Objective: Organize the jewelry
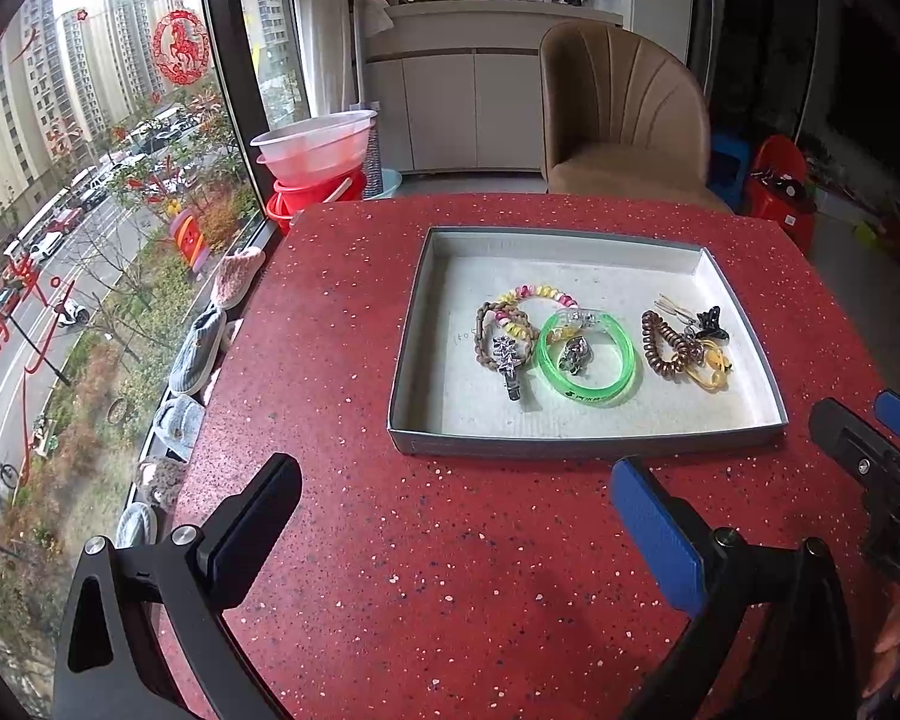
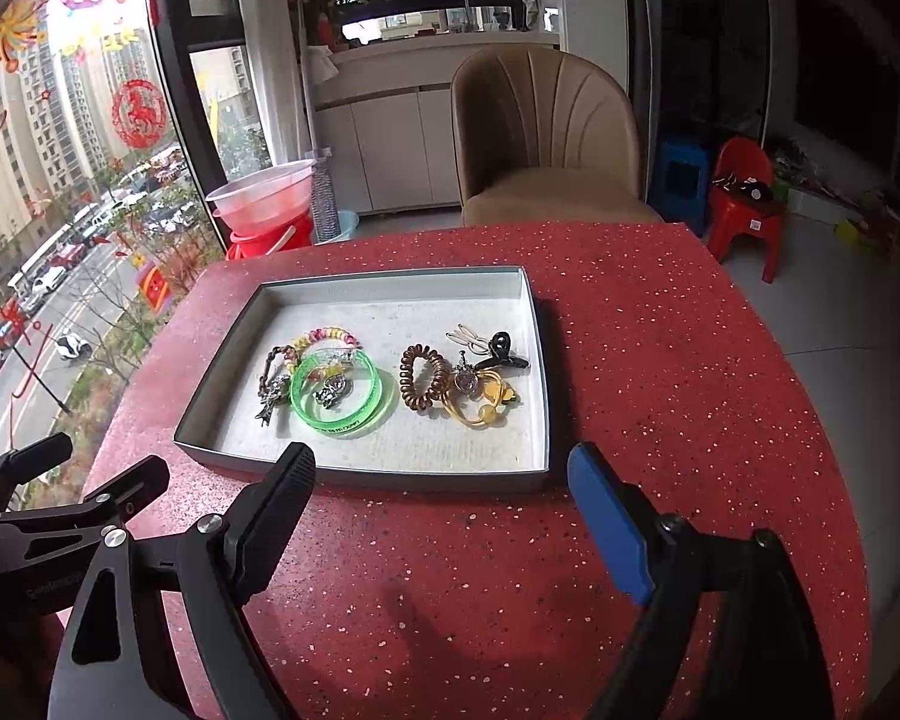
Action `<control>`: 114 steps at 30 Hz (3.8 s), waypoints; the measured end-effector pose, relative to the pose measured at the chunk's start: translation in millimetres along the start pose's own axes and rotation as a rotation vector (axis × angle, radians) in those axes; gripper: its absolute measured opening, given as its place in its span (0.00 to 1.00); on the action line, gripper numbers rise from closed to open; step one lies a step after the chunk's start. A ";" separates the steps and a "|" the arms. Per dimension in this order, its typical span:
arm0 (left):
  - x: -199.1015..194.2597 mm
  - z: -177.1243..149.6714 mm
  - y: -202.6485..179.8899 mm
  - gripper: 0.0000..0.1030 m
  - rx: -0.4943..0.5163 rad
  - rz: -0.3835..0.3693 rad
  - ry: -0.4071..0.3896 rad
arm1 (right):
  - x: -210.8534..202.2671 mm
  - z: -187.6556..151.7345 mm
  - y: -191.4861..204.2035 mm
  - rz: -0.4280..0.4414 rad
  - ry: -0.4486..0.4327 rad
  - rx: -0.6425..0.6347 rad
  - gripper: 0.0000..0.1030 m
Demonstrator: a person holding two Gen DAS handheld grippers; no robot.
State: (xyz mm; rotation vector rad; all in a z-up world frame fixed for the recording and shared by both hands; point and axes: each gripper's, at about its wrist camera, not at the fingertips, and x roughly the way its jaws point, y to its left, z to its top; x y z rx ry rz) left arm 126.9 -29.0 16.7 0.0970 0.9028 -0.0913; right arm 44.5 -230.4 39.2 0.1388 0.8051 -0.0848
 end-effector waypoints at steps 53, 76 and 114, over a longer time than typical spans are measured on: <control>7.8 -1.2 1.0 1.00 -0.002 -0.006 0.018 | 0.1 1.0 -0.6 0.002 0.000 -0.001 0.86; 9.8 -0.8 0.1 1.00 -0.002 -0.002 0.025 | -0.4 2.2 -0.8 0.003 -0.001 0.000 0.86; 10.2 -4.3 -2.6 1.00 0.001 -0.001 0.030 | -0.4 3.3 1.2 0.005 0.003 0.002 0.86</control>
